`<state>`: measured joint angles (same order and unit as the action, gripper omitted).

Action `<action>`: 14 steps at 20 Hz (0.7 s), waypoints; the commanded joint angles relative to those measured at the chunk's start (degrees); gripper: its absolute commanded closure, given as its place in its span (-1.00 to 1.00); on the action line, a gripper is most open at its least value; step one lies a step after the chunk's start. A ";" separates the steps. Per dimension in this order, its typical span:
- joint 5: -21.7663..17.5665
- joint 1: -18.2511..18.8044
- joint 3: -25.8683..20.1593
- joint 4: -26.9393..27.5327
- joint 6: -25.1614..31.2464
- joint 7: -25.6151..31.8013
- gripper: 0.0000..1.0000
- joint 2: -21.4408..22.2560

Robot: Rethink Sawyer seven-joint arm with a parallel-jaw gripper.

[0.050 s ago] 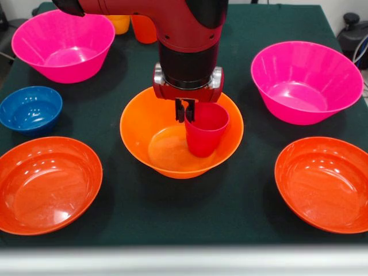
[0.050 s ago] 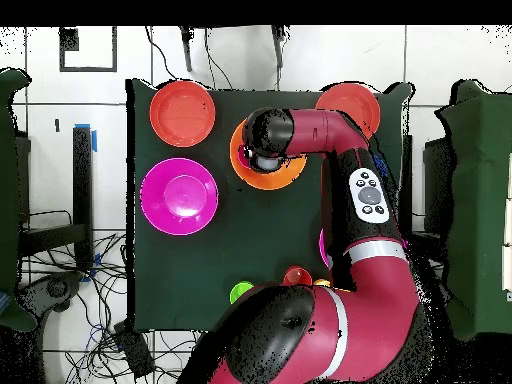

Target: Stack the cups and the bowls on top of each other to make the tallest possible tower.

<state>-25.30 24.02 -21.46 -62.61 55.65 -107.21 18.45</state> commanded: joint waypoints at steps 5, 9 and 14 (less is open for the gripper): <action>-3.66 -0.89 1.26 -1.76 -3.02 3.99 1.00 0.07; -3.87 0.12 0.99 -0.28 -1.69 6.45 1.00 -0.03; -4.07 0.50 0.73 0.34 -1.50 7.51 1.00 -0.52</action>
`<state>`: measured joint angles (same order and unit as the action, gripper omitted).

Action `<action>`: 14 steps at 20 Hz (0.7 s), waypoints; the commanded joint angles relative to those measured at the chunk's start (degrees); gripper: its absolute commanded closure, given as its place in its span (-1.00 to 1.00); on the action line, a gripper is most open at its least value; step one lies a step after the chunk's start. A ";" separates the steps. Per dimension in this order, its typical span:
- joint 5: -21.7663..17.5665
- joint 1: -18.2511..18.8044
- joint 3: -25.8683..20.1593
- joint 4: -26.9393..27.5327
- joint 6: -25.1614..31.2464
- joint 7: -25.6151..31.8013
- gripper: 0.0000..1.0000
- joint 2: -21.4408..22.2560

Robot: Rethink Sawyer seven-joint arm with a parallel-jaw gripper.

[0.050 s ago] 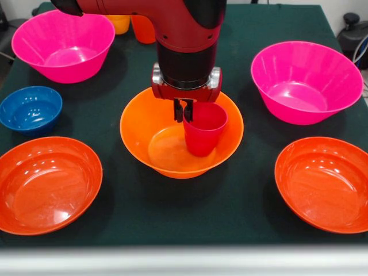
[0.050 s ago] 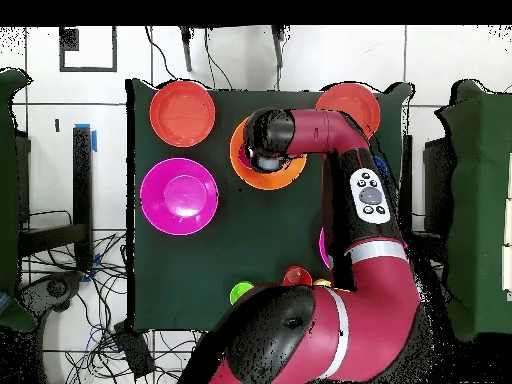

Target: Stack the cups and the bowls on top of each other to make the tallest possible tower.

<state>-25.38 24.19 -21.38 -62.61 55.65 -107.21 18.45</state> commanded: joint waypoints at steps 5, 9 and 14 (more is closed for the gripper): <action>-4.03 0.38 0.48 0.54 -1.28 8.00 1.00 -0.36; -3.89 0.66 0.31 0.53 -0.82 8.63 1.00 -0.06; -4.00 0.99 0.24 0.83 -0.88 9.11 1.00 -0.22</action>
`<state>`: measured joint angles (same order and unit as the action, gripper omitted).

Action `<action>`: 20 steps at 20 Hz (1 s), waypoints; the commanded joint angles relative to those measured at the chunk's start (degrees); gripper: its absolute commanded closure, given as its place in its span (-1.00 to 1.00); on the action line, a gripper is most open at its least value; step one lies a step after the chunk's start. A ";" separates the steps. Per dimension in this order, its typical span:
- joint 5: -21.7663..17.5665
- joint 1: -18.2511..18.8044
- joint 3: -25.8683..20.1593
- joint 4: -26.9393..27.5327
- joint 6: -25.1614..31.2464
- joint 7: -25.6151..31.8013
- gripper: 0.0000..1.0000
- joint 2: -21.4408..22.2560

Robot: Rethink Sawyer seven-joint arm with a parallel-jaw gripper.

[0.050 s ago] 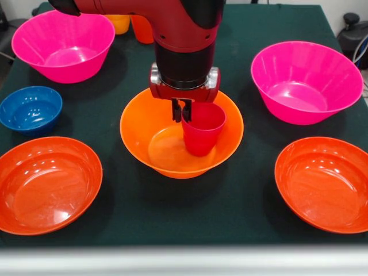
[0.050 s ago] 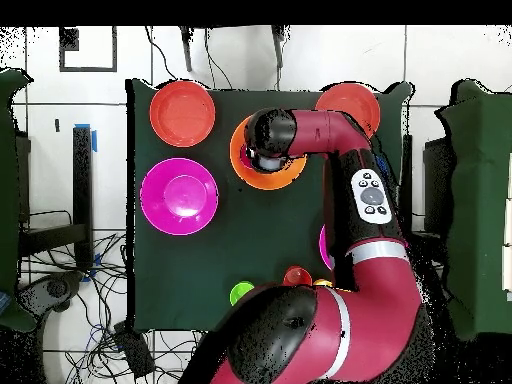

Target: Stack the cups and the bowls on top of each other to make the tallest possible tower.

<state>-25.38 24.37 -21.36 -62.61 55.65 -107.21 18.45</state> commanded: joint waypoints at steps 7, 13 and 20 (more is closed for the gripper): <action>-3.99 1.07 0.08 0.73 -0.84 9.58 1.00 -0.09; -4.01 1.35 0.02 1.01 -0.69 9.94 1.00 -0.32; -4.07 1.51 -0.15 2.20 0.32 10.79 1.00 -0.61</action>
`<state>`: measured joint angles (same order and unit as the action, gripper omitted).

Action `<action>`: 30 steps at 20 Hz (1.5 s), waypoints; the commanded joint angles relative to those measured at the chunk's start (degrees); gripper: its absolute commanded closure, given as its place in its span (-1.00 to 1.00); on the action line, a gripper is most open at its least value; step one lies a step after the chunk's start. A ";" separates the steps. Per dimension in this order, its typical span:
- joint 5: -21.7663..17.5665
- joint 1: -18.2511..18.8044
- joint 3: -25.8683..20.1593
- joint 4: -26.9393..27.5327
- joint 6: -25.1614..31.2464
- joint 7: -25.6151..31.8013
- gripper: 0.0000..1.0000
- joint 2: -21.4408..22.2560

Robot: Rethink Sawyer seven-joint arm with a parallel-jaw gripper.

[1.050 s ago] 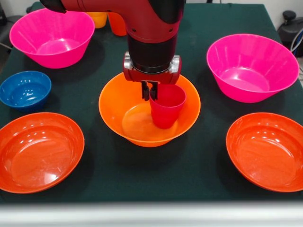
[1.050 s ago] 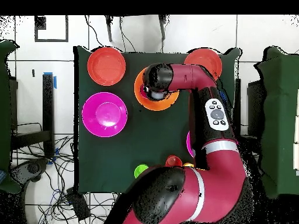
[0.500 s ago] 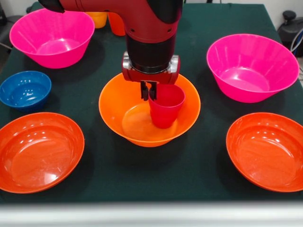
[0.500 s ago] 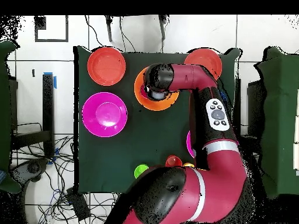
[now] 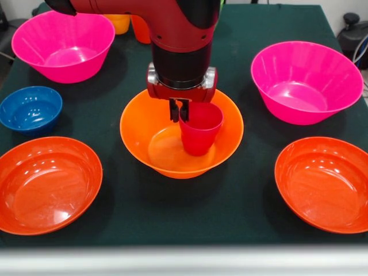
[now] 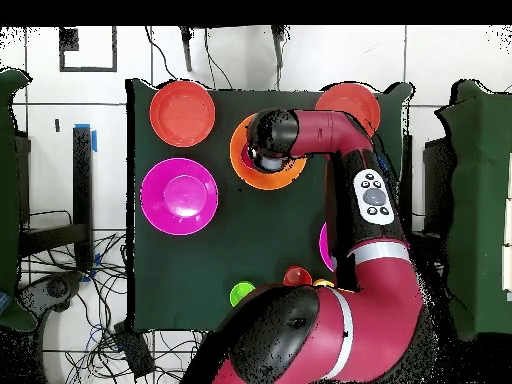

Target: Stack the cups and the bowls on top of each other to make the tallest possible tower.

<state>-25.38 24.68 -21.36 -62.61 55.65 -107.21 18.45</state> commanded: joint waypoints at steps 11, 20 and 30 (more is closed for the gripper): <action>-4.18 1.86 -0.48 3.86 1.36 12.76 1.00 -1.13; -4.11 1.69 -0.35 4.19 2.93 13.00 1.00 -1.23; -3.89 1.40 0.21 4.60 4.63 12.17 -1.00 -1.47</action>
<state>-25.41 25.91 -21.28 -59.77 55.66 -107.21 18.06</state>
